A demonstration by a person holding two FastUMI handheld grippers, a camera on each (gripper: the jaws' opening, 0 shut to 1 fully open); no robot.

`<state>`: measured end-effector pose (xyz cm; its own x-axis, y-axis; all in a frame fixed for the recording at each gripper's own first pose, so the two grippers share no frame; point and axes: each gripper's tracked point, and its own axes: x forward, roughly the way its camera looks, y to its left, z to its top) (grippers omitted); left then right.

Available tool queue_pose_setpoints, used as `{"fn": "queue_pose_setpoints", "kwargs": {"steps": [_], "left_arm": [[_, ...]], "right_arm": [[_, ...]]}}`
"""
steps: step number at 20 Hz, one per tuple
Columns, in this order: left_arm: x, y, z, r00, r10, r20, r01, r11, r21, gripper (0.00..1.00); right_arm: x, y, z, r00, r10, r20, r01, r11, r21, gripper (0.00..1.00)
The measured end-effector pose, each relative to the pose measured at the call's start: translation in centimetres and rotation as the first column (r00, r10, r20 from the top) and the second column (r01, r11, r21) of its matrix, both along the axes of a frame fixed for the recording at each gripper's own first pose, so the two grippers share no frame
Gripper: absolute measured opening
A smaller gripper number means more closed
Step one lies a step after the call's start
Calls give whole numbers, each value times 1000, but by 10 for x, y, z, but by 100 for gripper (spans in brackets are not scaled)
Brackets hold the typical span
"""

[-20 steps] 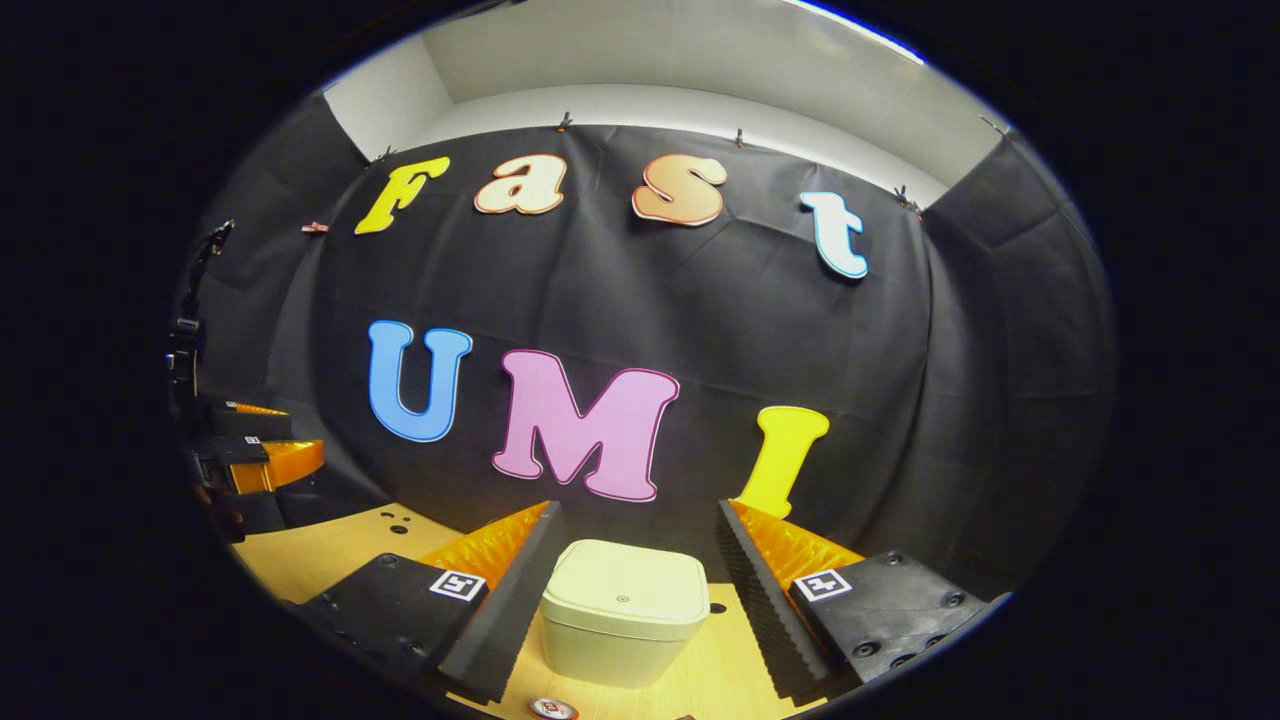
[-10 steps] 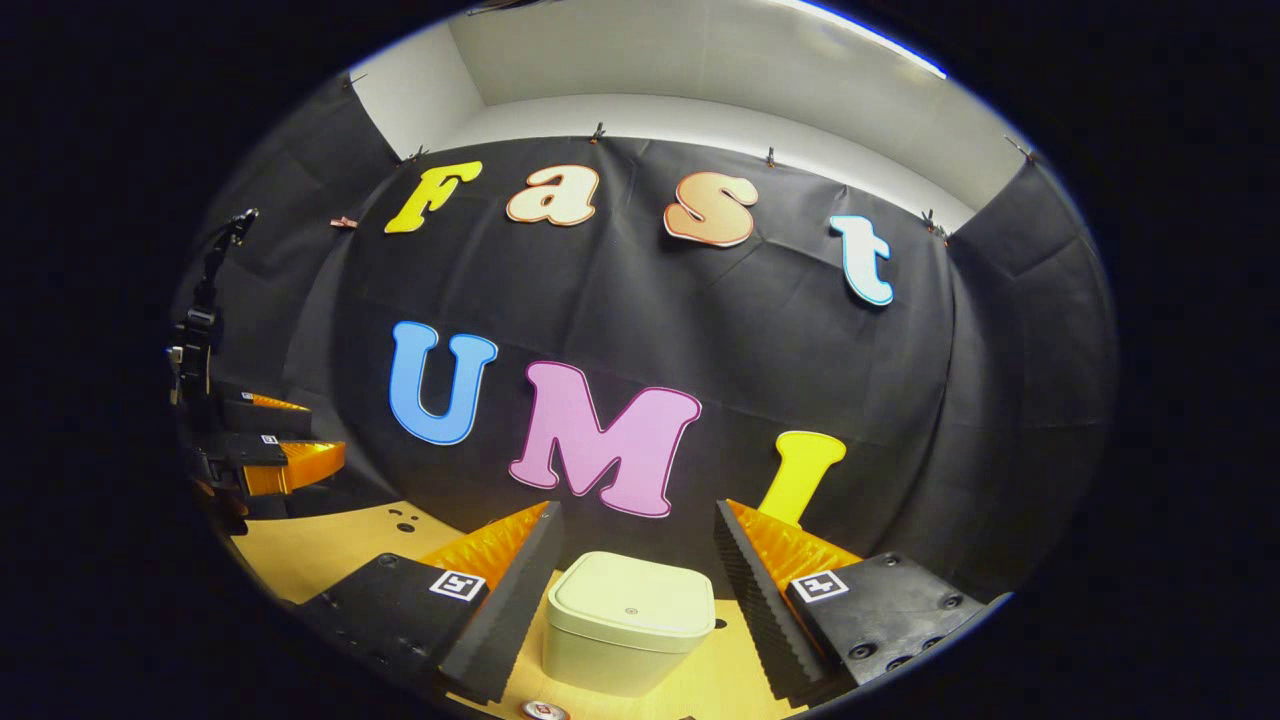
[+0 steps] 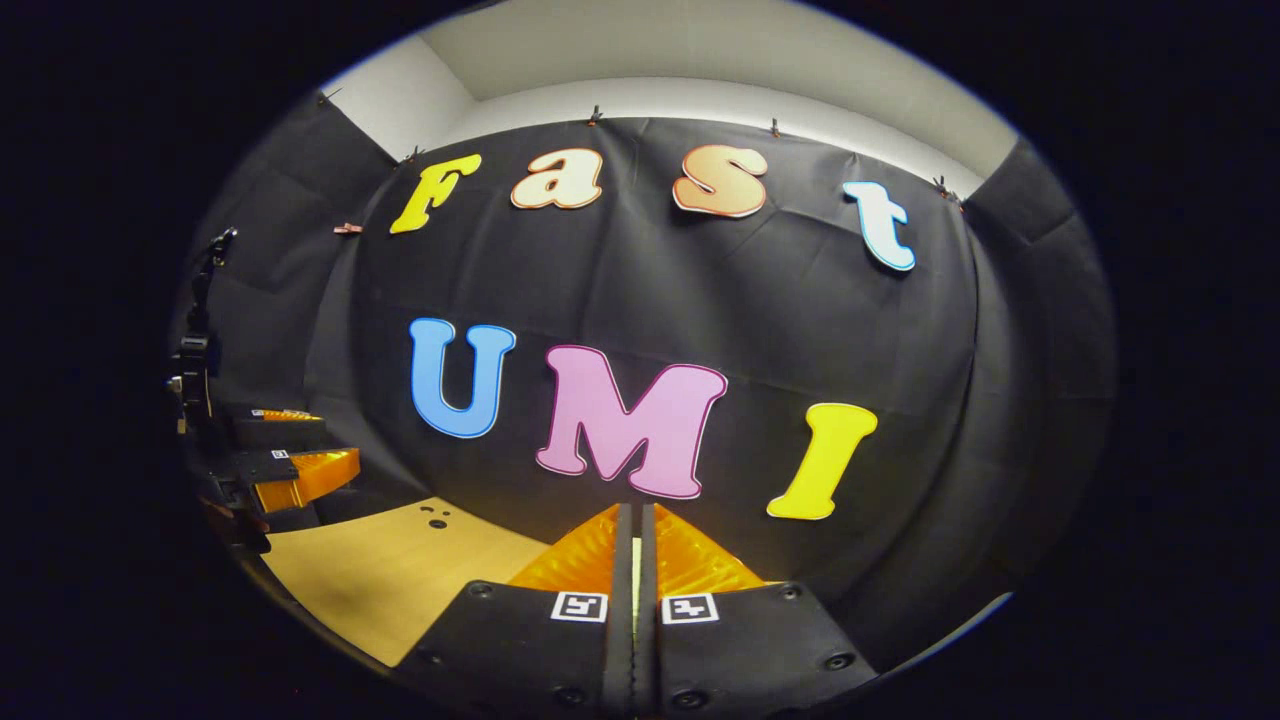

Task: Press the lid of the desktop garbage bin to open it, pick up the crumpled paper on the desktop and throw it into the bin, then pick up the pop can on the desktop and drop it into the bin, and finally close the garbage bin lid.

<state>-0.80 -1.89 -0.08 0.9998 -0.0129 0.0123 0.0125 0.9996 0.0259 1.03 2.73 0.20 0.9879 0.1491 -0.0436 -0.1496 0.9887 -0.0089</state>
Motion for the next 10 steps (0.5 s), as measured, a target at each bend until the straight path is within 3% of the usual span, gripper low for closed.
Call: {"fn": "queue_pose_setpoints", "kwargs": {"steps": [2,10], "left_arm": [[-2,0,1,1000,2,1,-2,1000,3,95],[-4,2,0,1000,12,-4,-12,1000,10,95]], "right_arm": [[5,-9,-10,999,-16,-51,17,1000,8,5],[66,-20,-46,980,53,-190,-42,997,62,5]]}}
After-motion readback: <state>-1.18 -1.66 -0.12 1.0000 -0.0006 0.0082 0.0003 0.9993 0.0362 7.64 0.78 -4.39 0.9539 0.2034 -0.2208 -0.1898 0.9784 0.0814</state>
